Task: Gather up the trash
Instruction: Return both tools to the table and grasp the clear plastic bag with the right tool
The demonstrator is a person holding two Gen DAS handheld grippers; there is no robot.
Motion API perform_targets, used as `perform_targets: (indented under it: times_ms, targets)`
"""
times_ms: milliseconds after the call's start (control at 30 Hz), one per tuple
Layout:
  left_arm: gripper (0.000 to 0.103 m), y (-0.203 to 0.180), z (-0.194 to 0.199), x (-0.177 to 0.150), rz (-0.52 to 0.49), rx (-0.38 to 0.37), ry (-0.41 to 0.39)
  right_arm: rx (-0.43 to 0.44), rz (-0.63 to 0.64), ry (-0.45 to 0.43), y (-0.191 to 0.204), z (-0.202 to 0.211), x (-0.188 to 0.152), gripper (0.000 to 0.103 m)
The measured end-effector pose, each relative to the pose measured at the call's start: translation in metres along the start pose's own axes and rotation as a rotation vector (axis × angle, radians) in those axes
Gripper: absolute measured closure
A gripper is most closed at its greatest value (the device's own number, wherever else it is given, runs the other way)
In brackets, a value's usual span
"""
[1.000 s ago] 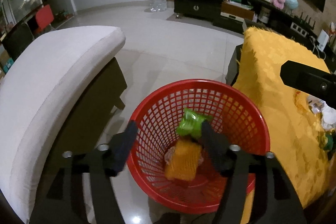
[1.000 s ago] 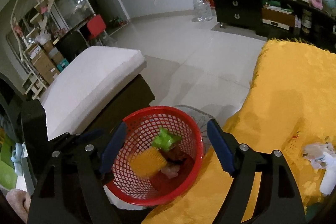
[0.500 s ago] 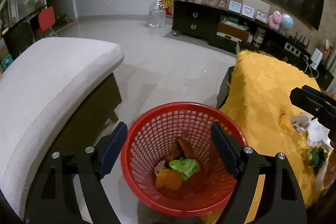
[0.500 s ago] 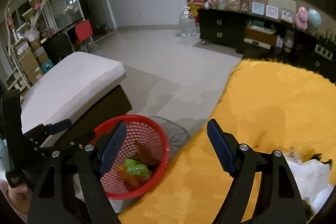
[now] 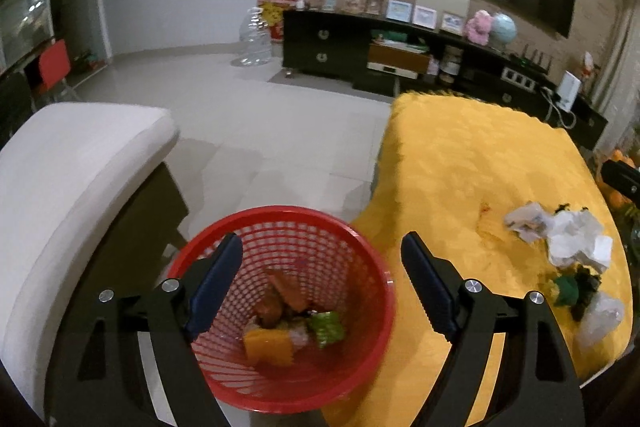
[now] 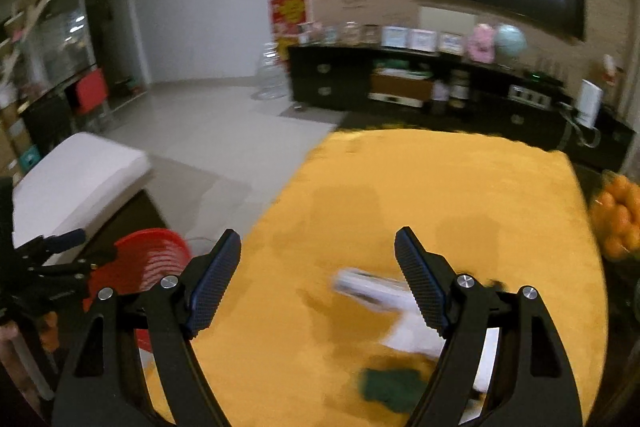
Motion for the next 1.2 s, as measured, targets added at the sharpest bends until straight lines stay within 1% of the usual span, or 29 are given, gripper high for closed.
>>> perform_targets:
  times_ms: [100, 267, 467, 633, 733, 900, 1033, 1200]
  targets:
    - [0.024, -0.019, -0.001, -0.003, -0.037, -0.017, 0.003, -0.048, -0.052, 0.013, -0.032, 0.010, -0.018, 0.026]
    - [0.024, -0.048, -0.002, -0.012, -0.083, -0.045, 0.013, -0.113, -0.128, 0.050, -0.073, 0.023, -0.050, 0.026]
    - [0.024, -0.080, -0.006, -0.024, -0.143, -0.073, 0.031, -0.137, -0.184, 0.099, -0.092, 0.028, -0.083, 0.026]
    - [0.024, -0.104, -0.010, -0.037, -0.190, -0.091, 0.051, -0.140, -0.221, 0.155, -0.100, 0.024, -0.111, 0.026]
    - [0.024, -0.121, -0.014, -0.047, -0.219, -0.122, 0.073, -0.137, -0.243, 0.178, -0.105, 0.024, -0.124, 0.026]
    - [0.024, -0.146, -0.017, -0.065, -0.289, -0.140, 0.091, -0.091, -0.292, 0.202, -0.103, 0.024, -0.139, 0.026]
    - [0.024, -0.164, -0.019, -0.078, -0.342, -0.154, 0.104, -0.069, -0.270, 0.226, -0.091, 0.024, -0.152, 0.026]
    - [0.024, -0.173, -0.023, -0.083, -0.359, -0.160, 0.112, -0.034, -0.236, 0.270, -0.073, 0.020, -0.170, 0.026]
Point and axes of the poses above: each gripper's, at about its wrist camera, not at the fingertips, and z roughly against the way its jaws point, y to its left, x to its top, the point moved 9 cm from there along -z, roughly the way its jaws point, and after that the axes turned 10 degrees about z, right-handed, at the moved point
